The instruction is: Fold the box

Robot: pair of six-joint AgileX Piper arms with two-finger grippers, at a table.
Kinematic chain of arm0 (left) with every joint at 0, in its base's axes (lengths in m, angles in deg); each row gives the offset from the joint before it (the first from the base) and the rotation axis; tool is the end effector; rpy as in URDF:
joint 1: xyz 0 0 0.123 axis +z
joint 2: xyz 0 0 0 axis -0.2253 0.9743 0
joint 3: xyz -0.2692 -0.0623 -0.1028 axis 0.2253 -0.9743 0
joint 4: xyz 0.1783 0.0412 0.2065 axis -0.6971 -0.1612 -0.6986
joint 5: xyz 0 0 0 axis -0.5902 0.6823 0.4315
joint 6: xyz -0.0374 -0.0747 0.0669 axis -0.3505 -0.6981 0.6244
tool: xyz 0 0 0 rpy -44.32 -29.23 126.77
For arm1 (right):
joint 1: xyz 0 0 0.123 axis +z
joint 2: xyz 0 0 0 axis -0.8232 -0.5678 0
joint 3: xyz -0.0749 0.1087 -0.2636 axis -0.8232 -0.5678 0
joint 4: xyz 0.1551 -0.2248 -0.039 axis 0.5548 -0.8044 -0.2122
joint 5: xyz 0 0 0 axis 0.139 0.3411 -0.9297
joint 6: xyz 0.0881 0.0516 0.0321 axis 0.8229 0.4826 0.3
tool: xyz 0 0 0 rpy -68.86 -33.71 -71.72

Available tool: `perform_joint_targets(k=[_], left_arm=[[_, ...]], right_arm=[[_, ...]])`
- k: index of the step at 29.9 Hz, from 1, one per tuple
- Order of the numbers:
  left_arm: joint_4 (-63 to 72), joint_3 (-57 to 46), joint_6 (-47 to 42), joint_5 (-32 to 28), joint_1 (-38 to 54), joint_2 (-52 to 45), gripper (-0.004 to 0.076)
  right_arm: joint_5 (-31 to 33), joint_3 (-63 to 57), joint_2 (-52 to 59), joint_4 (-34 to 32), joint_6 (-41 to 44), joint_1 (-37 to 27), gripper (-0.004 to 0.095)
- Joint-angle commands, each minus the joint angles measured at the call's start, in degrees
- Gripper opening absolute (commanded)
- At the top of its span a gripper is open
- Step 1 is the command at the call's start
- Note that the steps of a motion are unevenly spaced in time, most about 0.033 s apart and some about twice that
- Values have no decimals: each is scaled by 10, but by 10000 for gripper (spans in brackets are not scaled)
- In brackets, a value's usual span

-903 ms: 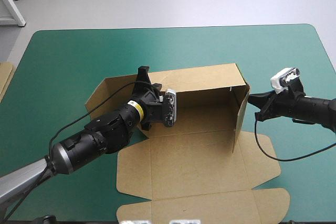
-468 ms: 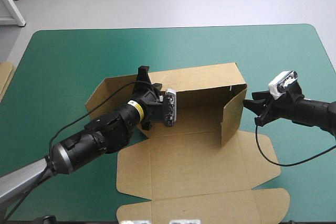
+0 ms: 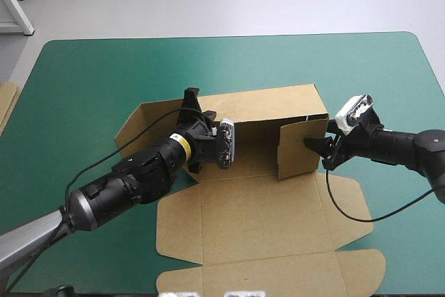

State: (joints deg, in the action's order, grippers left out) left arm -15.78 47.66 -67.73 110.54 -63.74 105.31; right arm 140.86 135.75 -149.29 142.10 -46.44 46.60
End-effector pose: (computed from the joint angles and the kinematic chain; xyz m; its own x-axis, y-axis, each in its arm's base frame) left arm 0.2395 -0.2357 0.3235 0.3799 0.9060 -0.1867 0.4937 -0.0279 0.8692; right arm 0.2920 0.0342 0.2604 -0.3947 -0.3344 -0.8558 -0.7313 0.6782 0.0722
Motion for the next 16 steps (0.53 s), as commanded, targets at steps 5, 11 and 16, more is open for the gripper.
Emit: perform_joint_targets(k=[5, 11, 16], left_arm=[[6, 13, -12, -35, -3, -15, -10], [5, 13, -12, -40, -3, -15, -10], [5, 13, -12, -41, -3, -15, -10]], right_arm=[[-24, 11, 0, 44, 12, 23, 606], [-73, 11, 0, 58, 22, 53, 571], [-119, 11, 0, 61, 33, 86, 446]])
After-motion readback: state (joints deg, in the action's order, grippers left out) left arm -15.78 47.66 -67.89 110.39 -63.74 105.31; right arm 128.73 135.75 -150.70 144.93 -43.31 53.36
